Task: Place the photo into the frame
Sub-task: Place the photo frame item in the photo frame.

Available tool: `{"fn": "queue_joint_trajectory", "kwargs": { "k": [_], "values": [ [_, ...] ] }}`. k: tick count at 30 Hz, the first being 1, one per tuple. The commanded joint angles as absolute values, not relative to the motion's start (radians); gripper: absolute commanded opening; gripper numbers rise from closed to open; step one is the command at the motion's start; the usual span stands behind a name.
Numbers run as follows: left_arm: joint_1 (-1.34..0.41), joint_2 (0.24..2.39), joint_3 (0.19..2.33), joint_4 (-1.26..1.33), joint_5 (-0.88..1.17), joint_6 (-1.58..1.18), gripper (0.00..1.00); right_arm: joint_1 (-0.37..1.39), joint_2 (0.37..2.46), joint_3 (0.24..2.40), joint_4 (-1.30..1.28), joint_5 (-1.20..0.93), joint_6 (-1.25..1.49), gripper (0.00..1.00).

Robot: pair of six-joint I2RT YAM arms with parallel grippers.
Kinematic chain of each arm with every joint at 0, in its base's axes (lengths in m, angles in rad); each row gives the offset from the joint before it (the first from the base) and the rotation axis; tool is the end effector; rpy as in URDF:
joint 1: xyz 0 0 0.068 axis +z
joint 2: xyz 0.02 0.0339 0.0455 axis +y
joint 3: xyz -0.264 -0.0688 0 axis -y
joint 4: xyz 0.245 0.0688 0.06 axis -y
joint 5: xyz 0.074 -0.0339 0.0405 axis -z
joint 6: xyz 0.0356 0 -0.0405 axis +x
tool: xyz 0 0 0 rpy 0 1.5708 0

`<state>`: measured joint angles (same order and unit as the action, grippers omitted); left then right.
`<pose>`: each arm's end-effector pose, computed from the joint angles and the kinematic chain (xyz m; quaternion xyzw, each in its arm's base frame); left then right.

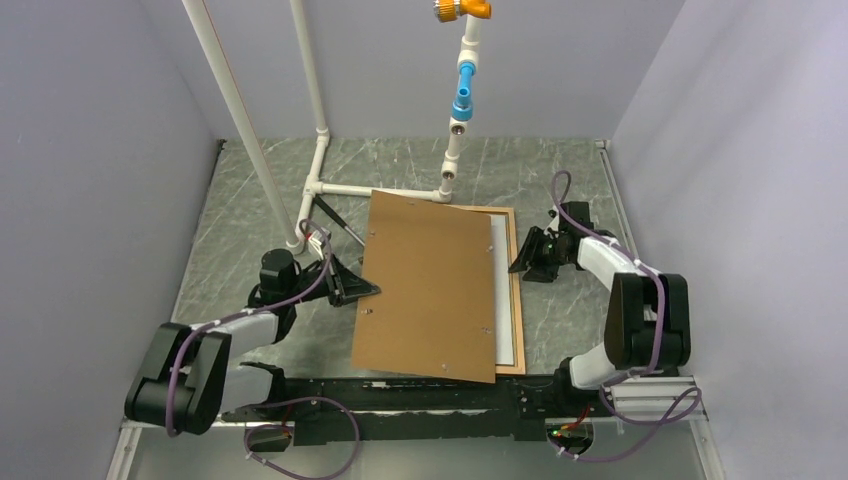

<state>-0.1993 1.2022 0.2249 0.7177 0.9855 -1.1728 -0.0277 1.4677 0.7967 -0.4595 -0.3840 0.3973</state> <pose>0.1923 -0.0691 0.1662 -0.0718 0.7522 -0.6304 0.1780 0.2679 0.0059 0.1740 0.1613 0.9452 0.2224 0.1765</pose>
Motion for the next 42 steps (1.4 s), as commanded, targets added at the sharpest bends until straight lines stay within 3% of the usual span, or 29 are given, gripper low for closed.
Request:
{"fn": "queue_joint_trajectory", "kwargs": {
  "k": [1,9,10,12,16,22,30,42],
  "values": [
    [-0.219,1.255,0.276,0.942,1.001,-1.22,0.0,-0.025,1.549,0.873,-0.372,-0.431,0.37,0.46],
    [-0.221,1.35,0.258,1.101,0.993,-1.289,0.0,0.066,1.681,0.995,-0.386,-0.386,0.344,0.41],
    [-0.221,1.272,0.258,1.106,0.993,-1.289,0.0,0.079,1.688,1.008,-0.392,-0.373,0.34,0.4],
    [-0.221,1.363,0.251,1.103,0.985,-1.283,0.0,0.104,1.697,1.028,-0.401,-0.351,0.334,0.4],
    [-0.221,1.344,0.25,1.034,0.954,-1.241,0.0,0.124,1.684,1.035,-0.416,-0.314,0.33,0.41],
    [-0.225,1.244,0.256,0.809,0.877,-1.147,0.0,0.118,1.58,0.987,-0.442,-0.267,0.358,0.47],
    [-0.243,1.119,0.256,0.628,0.769,-1.101,0.0,0.069,1.396,0.882,-0.479,-0.256,0.377,0.63],
    [-0.286,1.203,0.248,0.795,0.747,-1.179,0.0,-0.041,1.245,0.727,-0.468,-0.418,0.385,0.66]
  ]
}}
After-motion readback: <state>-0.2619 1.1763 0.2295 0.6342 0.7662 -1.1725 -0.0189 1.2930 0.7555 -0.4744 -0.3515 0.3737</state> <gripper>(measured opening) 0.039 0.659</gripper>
